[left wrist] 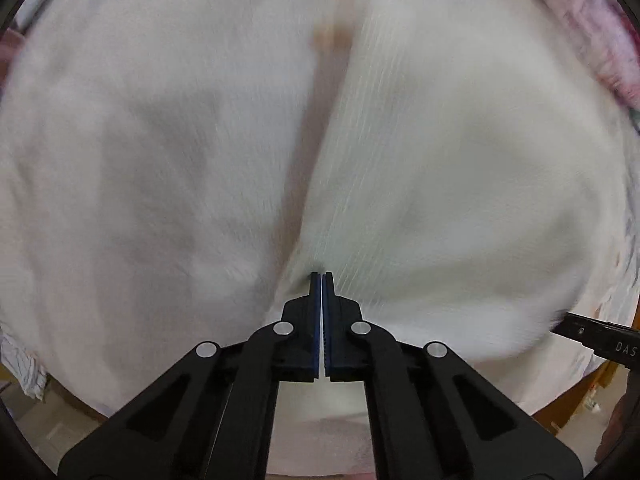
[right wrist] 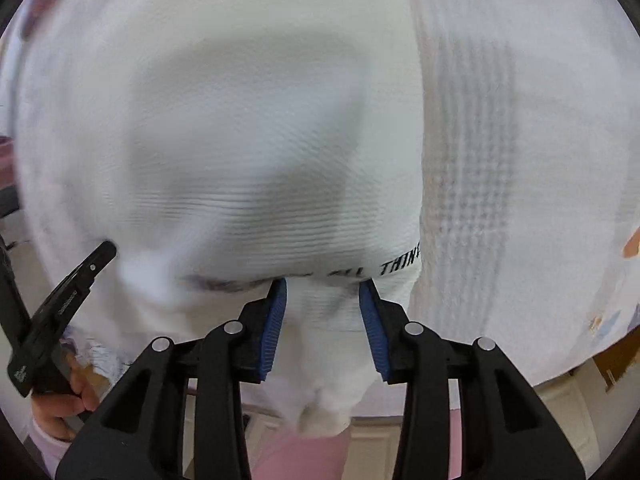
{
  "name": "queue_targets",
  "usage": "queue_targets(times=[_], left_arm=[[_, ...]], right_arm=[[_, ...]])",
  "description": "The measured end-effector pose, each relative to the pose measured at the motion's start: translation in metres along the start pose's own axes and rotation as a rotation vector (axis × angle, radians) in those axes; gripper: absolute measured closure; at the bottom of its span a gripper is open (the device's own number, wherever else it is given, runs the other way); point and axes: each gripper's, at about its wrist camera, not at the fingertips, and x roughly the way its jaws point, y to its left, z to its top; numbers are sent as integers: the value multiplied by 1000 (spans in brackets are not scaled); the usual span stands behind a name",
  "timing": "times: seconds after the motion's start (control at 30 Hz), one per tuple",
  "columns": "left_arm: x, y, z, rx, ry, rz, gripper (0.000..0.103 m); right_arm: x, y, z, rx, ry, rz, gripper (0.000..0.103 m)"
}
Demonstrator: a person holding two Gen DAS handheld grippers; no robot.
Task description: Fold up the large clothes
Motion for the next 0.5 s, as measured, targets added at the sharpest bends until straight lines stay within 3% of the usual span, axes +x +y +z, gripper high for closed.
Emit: queue_targets(times=[0.07,0.17,0.23,0.37,0.4,0.43,0.47,0.5], left_arm=[[-10,-9,13,30,-37,-35,102],[15,-27,39,87,-27,-13,102],[47,-37,55,97,12,-25,102],[35,-42,52,132,-14,37,102],[33,-46,54,125,-18,43,99],[28,-43,49,114,-11,56,89],[25,-40,44,111,-12,64,82],[19,-35,40,109,-20,79,68]], right_arm=[[-27,2,12,-6,-79,18,66],[-34,2,55,14,-159,-5,66],[-8,-9,80,51,-120,-6,66],[-5,-4,90,36,-116,-14,65],[-9,-1,86,25,-128,-9,64],[-14,-2,82,24,-134,-1,63],[-21,-6,78,35,-130,19,54],[-27,-10,75,52,-121,41,41]])
